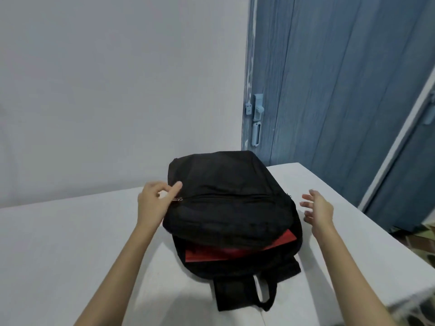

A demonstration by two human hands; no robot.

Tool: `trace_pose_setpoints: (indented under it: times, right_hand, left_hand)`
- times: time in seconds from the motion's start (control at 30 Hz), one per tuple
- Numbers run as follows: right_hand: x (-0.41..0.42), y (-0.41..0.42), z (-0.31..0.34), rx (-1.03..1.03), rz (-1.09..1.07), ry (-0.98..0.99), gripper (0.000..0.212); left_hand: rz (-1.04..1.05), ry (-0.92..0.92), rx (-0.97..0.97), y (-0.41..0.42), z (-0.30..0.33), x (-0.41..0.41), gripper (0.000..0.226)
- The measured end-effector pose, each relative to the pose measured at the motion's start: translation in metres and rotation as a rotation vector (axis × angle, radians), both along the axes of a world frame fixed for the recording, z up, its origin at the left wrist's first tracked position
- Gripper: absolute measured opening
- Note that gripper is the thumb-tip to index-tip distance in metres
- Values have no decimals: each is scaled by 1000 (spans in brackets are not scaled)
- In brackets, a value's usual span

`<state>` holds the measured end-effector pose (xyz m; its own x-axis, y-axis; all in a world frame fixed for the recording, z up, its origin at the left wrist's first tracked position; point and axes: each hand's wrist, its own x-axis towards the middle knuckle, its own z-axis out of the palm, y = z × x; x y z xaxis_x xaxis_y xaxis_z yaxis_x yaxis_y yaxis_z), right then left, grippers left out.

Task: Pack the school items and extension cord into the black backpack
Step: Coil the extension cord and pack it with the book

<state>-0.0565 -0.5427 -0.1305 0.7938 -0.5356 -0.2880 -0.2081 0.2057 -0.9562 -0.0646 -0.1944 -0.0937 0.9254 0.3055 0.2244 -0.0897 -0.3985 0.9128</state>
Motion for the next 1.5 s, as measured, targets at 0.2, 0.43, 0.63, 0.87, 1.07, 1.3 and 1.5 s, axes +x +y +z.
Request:
trace_pose_setpoints:
  times: [0.2, 0.43, 0.63, 0.87, 1.07, 1.3, 1.5]
  right_hand:
    - [5, 43, -4, 101, 324, -19, 28]
    - [-4, 74, -6, 127, 356, -109, 24]
    - [0, 131, -12, 469, 494, -138, 24]
    - [10, 145, -21, 360, 518, 36, 19]
    - [-12, 108, -23, -578, 318, -47, 13]
    - [-86, 116, -21, -1032, 661, -39, 26]
    - [-137, 141, 2, -771, 1033, -196, 25]
  left_hand:
    - [-186, 535, -287, 11, -26, -4, 43]
    - [-25, 309, -212, 49, -37, 5, 10]
    - [245, 235, -59, 99, -38, -19, 15]
    - [309, 227, 119, 105, -35, -35, 24]
    - [291, 261, 126, 91, -43, -45, 31]
    - [371, 163, 108, 78, -43, -58, 28]
    - [158, -538, 488, 45, -20, -102, 17]
